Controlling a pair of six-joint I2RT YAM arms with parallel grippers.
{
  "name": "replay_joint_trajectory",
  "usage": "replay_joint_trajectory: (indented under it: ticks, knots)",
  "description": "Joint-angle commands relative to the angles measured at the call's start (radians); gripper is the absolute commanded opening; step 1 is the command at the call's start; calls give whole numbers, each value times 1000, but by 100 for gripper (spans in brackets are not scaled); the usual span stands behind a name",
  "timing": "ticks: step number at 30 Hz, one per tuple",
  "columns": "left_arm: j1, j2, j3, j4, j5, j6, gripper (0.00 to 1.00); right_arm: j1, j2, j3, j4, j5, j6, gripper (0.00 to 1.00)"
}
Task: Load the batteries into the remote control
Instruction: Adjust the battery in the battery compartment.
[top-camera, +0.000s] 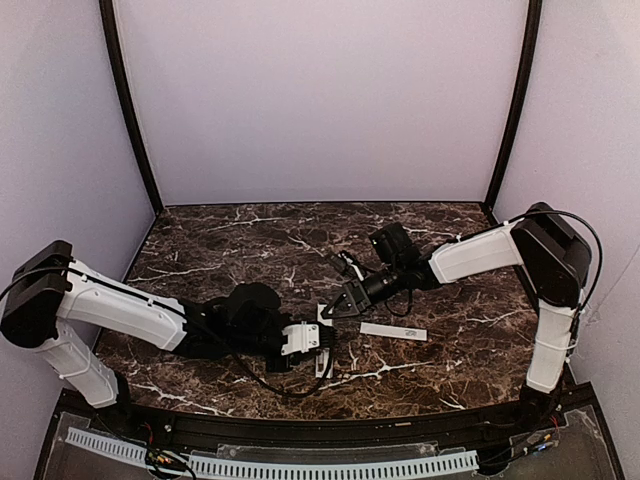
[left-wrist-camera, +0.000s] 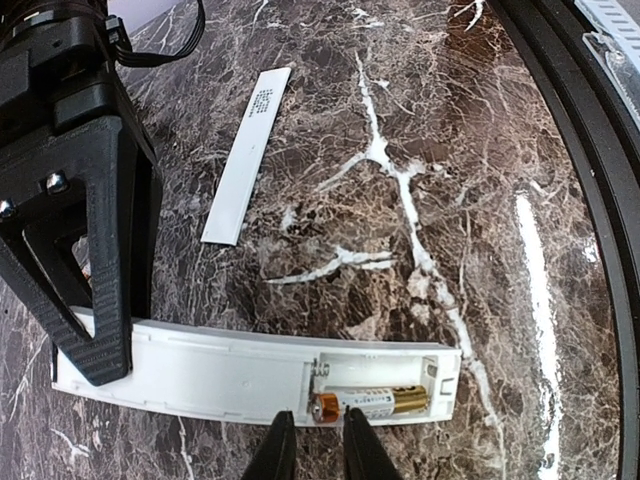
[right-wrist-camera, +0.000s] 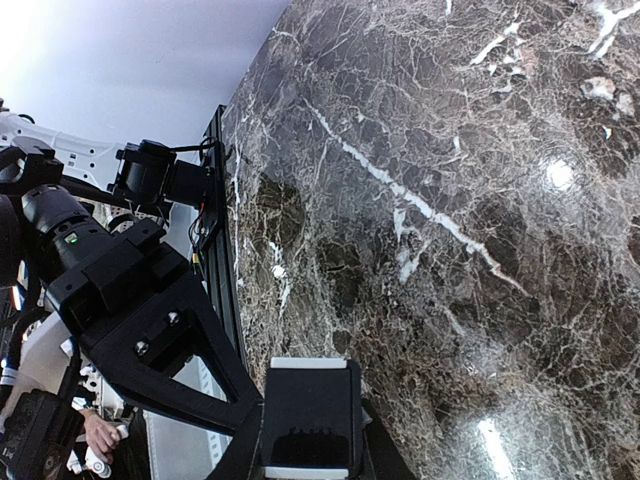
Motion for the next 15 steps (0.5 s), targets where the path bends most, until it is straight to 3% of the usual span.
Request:
replay_joint_trajectory:
  ticks: [1, 15]
  knots:
    - [-7, 8, 22, -18, -2, 15, 17, 12, 11, 8, 15, -18, 8, 0]
    - [-7, 44, 44, -22, 1, 24, 13, 11, 19, 11, 15, -19, 8, 0]
